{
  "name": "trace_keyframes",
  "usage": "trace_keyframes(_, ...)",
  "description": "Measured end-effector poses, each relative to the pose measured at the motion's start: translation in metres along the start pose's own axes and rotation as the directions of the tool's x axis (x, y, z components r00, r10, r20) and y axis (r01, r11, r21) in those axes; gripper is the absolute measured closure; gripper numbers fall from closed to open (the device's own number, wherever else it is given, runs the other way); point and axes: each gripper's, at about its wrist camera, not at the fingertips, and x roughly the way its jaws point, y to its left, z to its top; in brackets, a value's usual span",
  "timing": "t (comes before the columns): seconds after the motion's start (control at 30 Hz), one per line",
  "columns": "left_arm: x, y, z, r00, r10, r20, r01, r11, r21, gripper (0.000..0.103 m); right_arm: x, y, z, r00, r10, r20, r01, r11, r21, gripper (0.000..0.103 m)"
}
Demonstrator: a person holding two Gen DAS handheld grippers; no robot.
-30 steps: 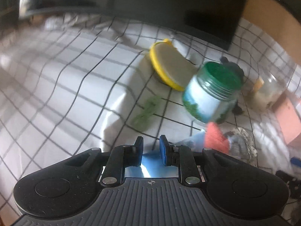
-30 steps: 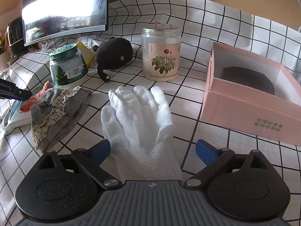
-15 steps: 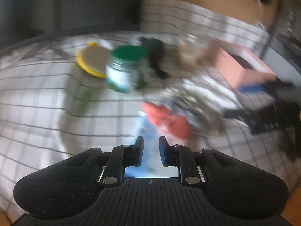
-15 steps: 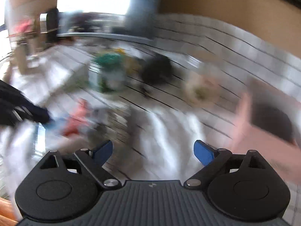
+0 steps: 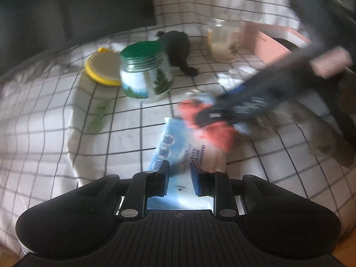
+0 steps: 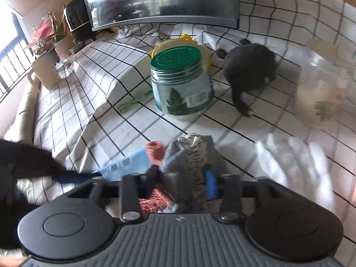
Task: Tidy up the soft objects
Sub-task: 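Lift the wet-wipes pack with the left tool while the right tool lifts the socks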
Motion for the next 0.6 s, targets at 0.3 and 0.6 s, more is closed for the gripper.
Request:
trace_keyframes(0.3,0.011,-0.014,0.019,0.997,-0.037,-0.062,0.039,0.999,0.032,0.08,-0.052,-0.04,-0.046,0.957,-0.286,0.056,0.287,0.958,0.001,0.077)
trace_keyframes(0.6,0.024,-0.065,0.022,0.99,-0.089,-0.108,0.108,0.977,0.184,0.024,-0.061,-0.059,-0.078,0.933,-0.341,0.119,0.336,0.94,0.059,0.048)
